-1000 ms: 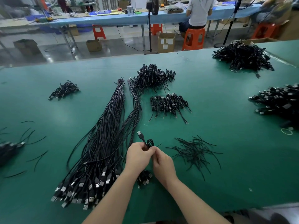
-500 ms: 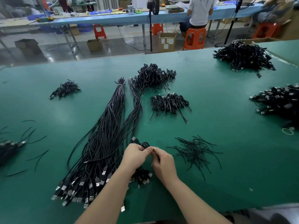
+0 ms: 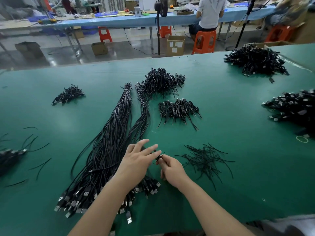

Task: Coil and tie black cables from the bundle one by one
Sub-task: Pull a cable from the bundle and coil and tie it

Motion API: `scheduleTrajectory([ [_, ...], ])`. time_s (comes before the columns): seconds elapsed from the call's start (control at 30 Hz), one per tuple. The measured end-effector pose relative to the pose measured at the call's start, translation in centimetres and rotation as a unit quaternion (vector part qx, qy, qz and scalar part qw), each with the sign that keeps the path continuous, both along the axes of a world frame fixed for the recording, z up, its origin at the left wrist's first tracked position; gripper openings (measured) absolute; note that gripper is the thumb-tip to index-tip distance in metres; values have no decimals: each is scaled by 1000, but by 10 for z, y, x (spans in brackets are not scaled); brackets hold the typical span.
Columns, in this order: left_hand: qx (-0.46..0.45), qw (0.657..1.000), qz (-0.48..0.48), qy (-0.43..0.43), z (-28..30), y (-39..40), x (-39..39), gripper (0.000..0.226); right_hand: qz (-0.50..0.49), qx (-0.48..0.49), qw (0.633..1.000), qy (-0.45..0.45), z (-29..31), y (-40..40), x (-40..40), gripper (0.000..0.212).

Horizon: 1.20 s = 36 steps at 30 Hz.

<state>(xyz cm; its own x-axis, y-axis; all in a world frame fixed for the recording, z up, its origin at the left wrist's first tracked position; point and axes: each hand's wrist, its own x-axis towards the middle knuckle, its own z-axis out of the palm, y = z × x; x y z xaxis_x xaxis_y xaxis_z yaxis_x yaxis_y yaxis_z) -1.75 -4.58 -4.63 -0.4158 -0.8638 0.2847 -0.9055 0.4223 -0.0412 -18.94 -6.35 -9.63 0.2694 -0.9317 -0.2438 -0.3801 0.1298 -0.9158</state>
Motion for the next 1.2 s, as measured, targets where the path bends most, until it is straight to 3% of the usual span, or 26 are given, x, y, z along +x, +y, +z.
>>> scheduleTrajectory([
  [0.2,-17,999,-42,23,4,-5,-8,30,42,25,999,-23,1,-2,-5,23],
  [0.53,116,988,-32,92,-2,-15,-6,39,39,75,994,-71,3,-5,-8,23],
  [0.83,75,979,42,184,-17,-2,-18,10,47,55,996,-53,3,-4,-8,26],
  [1.0,119,941,122,292,-29,1,-27,10,54,46,996,-53,4,-3,-9,27],
  [1.1,213,881,174,384,-22,-5,-29,11,65,40,997,-33,6,-4,-10,23],
  [1.2,286,855,213,376,-10,-14,-27,18,83,-6,996,41,5,-2,-8,18],
])
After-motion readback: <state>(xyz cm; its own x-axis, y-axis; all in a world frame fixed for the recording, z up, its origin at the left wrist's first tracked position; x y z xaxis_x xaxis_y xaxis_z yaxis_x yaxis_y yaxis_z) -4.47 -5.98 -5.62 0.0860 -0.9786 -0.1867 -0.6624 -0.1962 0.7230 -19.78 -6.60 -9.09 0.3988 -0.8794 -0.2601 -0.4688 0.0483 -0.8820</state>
